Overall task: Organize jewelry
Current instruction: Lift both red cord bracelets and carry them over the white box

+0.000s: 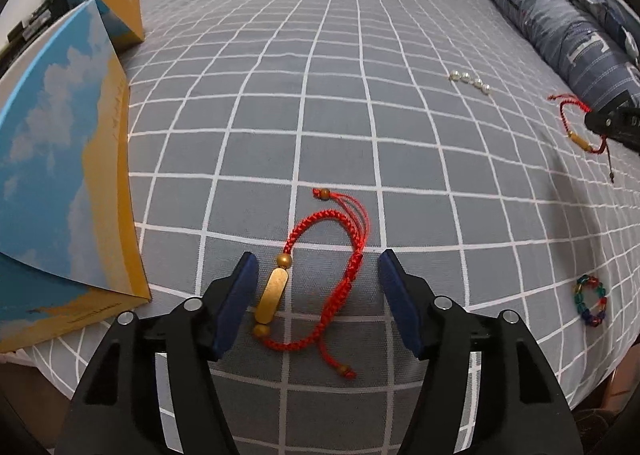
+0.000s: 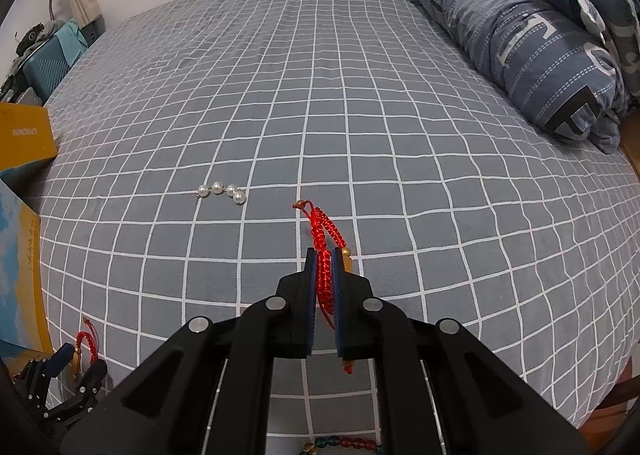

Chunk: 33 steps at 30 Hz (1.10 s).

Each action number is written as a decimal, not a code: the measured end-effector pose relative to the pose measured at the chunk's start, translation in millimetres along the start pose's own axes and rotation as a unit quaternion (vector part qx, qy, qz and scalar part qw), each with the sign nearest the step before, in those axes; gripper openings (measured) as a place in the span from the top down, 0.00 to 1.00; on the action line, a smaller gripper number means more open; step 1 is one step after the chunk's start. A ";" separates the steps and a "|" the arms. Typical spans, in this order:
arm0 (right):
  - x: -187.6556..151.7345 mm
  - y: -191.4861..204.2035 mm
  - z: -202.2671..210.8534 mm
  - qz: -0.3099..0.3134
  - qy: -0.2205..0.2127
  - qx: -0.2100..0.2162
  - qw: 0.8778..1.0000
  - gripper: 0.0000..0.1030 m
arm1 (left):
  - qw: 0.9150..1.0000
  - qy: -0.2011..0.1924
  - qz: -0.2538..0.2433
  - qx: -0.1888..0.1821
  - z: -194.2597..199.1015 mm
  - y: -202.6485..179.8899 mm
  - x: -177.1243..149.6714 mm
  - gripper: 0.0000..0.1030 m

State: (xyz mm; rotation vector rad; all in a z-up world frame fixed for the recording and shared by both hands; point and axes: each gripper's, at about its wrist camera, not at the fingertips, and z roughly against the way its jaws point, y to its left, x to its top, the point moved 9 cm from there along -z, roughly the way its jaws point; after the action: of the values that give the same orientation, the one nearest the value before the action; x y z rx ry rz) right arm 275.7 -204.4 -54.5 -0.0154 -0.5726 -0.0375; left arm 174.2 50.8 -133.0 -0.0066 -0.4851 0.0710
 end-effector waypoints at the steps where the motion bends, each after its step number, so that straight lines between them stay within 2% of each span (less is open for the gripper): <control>1: 0.1 0.2 0.0 0.000 0.000 0.001 1.000 0.94 | 1.000 0.003 0.000 -0.001 -1.0 -0.1 -0.9 0.57; 3: 0.3 0.9 0.1 0.000 -0.001 0.001 1.000 0.94 | 1.000 0.007 0.001 0.000 -2.2 2.5 -1.8 0.66; 4: 0.2 1.2 -0.2 0.001 0.000 0.001 1.000 0.94 | 1.000 0.008 0.003 0.000 -1.8 2.8 -2.2 0.77; 5: 0.0 1.3 -0.5 0.001 0.000 0.002 1.000 0.94 | 1.000 0.010 0.003 -0.002 -1.1 2.9 -2.5 0.83; 8: -1.0 2.1 -0.8 0.001 0.002 0.001 1.000 0.94 | 1.000 0.011 0.008 -0.006 2.8 2.7 -2.8 0.92; 22: -1.5 8.6 4.2 0.003 -0.005 0.001 1.000 0.94 | 1.000 -0.021 0.007 -0.015 23.3 -2.1 10.5 0.92; 33: -1.1 29.6 24.3 0.014 -0.024 0.008 1.000 0.94 | 0.997 -0.075 0.007 0.002 56.9 8.6 53.8 0.92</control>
State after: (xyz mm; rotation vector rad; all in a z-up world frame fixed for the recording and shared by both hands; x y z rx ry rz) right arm 262.8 -174.2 -34.9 -0.0080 -0.6199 -0.0049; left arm 194.5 62.5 -57.8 -0.0010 -0.6344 0.0869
